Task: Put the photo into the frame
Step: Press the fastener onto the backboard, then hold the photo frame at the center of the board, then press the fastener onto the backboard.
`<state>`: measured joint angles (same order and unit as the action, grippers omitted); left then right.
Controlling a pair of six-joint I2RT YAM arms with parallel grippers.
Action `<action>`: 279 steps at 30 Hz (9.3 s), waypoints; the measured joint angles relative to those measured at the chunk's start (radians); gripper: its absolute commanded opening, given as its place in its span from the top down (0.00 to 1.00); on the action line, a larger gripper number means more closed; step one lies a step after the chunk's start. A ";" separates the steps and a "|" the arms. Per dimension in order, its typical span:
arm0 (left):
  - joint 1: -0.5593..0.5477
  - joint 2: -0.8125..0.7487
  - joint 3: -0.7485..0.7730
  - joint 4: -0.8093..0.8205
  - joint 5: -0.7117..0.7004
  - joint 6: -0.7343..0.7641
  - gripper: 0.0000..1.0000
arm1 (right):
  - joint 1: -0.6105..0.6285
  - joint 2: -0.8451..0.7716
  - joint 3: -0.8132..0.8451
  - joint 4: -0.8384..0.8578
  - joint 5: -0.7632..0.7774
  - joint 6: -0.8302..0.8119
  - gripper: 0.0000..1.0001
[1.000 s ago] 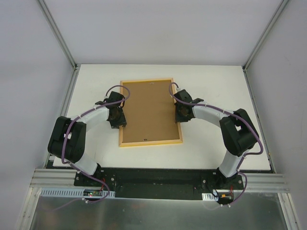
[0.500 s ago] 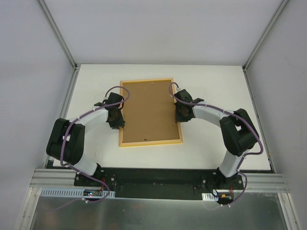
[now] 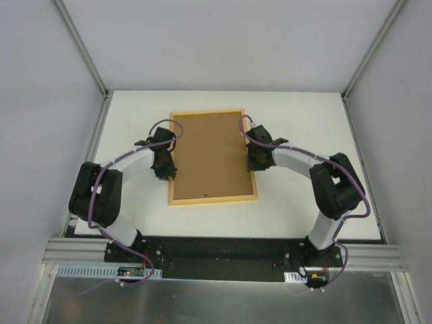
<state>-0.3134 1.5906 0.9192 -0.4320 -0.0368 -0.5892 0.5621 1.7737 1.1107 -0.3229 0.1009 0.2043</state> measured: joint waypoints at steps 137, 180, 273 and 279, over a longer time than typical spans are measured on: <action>-0.247 -0.151 -0.222 0.100 0.038 -0.909 0.93 | -0.004 -0.055 -0.114 0.127 -0.065 0.029 0.37; -0.235 -0.252 -0.371 0.268 0.121 -0.813 1.00 | -0.209 0.163 0.232 -0.040 0.085 -0.090 0.31; 0.041 0.485 0.683 -0.136 0.024 0.036 0.35 | -0.158 0.239 0.332 -0.068 -0.089 -0.255 1.00; 0.053 0.486 0.683 -0.136 0.011 0.053 0.38 | -0.158 0.249 0.350 -0.086 -0.093 -0.258 1.00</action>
<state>-0.2600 2.0762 1.6020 -0.5678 -0.0261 -0.5358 0.4046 2.0228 1.4605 -0.4091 0.0082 -0.0540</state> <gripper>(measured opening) 0.624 0.209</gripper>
